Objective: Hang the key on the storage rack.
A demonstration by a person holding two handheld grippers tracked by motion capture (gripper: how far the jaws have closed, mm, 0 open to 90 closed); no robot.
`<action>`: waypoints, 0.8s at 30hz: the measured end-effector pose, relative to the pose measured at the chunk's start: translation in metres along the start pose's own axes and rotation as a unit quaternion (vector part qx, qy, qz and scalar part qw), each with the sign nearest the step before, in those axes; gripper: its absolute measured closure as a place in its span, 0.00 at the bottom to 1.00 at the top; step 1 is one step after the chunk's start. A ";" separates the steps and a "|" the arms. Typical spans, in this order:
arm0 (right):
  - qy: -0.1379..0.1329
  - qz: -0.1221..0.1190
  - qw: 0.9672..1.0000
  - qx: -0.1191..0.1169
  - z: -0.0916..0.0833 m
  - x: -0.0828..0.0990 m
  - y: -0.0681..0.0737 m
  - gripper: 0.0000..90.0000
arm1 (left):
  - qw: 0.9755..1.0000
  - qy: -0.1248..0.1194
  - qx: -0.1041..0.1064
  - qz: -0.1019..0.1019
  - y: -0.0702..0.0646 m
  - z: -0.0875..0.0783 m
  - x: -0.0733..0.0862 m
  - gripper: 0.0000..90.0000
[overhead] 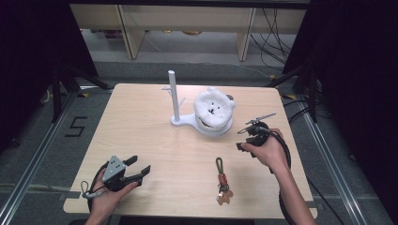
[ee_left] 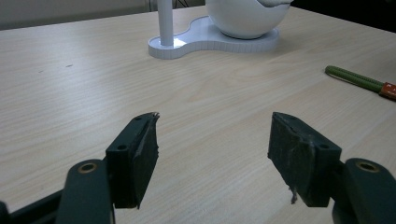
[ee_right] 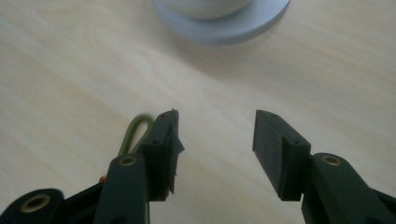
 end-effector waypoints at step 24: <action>0.153 0.029 0.987 -0.040 0.047 0.056 0.048 0.65 | 0.999 0.007 0.040 0.025 -0.011 0.009 -0.019 0.35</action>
Point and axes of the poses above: each handheld gripper's, and its own axes: z roughly forward along the jaws, x roughly out of its underside, y roughly to its left, the point moved 2 cm from there along z, roughly forward along the jaws, and after that the axes turned 11 degrees about z, right-handed, at the moved point
